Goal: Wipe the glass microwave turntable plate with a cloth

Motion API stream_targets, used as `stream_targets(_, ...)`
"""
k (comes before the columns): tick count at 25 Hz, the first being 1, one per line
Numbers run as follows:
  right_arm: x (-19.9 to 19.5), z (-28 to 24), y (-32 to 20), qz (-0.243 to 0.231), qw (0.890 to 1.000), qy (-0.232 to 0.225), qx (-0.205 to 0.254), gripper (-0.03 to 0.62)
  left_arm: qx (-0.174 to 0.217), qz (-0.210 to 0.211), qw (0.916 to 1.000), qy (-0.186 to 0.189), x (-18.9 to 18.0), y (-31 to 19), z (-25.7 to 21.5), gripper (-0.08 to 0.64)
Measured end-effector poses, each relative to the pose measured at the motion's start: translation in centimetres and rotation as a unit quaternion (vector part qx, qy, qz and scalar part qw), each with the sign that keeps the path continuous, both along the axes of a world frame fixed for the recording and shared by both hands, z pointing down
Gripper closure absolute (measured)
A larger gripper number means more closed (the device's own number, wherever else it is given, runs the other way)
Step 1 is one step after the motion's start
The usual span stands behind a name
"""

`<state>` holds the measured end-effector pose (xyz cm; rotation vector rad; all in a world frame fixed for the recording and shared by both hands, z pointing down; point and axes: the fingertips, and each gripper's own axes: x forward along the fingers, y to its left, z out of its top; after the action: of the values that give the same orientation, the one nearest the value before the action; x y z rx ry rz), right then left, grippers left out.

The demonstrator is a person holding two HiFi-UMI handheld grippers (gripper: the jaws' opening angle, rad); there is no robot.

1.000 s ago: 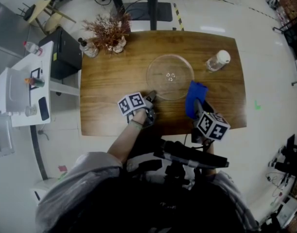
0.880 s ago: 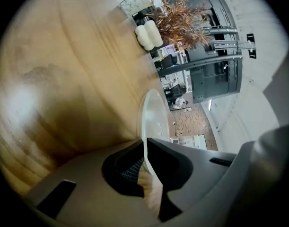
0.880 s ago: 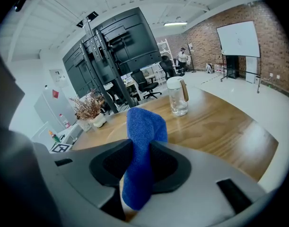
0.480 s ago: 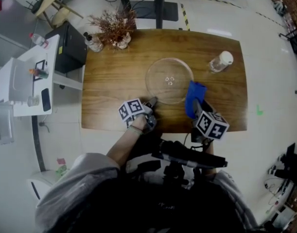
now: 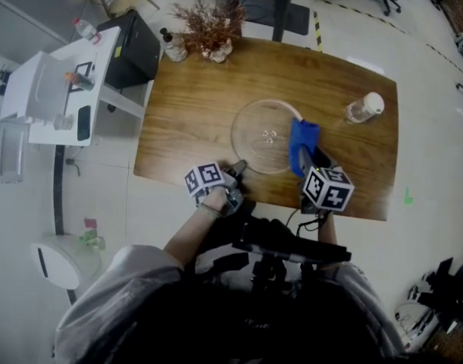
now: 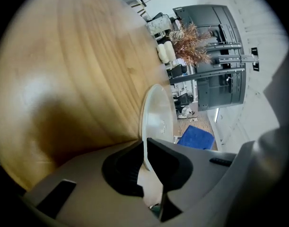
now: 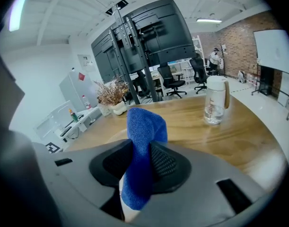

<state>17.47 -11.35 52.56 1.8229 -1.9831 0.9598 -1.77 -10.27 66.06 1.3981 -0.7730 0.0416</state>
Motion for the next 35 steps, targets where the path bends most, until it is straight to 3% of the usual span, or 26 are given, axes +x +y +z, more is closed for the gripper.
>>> stream_targets(5,-3.2,0.8,-3.9,-0.09,0.993,0.073,0.01,0.466,0.006,-0.017,0.9998,0.001,-0.7,0.4,0.1,0.543)
stream_targets(9,-7.5,1.3,-6.7,-0.191,0.968,0.159,0.018,0.466,0.006,-0.021,0.9998,-0.002,-0.8,0.4,0.0,0.543)
stream_targets(12,-12.2,2.4,-7.8,-0.26,0.954,0.149,0.006,0.468,0.006,-0.022,0.9997,0.0,-0.8,0.4,-0.1,0.543)
stream_targets(16,-16.3,5.6,-8.2,-0.31,0.94,0.137,-0.036,0.468,0.0,-0.03,0.9995,0.003,-0.8,0.4,0.0,0.543)
stream_targets(19,-15.4,7.6,-8.9,-0.299,0.938,0.162,-0.062,0.468,0.0,-0.032,0.9995,0.004,-0.8,0.3,-0.1,0.543)
stream_targets(25,-8.0,8.5,-11.3,-0.219,0.957,0.164,-0.092,0.468,0.001,-0.033,0.9994,0.009,-0.8,0.3,-0.1,0.543)
stream_targets(30,-2.3,8.8,-11.4,-0.171,0.962,0.18,-0.115,0.468,-0.001,-0.036,0.9993,0.013,-0.7,0.3,-0.1,0.543)
stream_targets(35,-1.2,8.3,-10.9,-0.147,0.97,0.16,-0.109,0.468,0.002,-0.029,0.9996,0.008,-0.8,0.4,0.0,0.543)
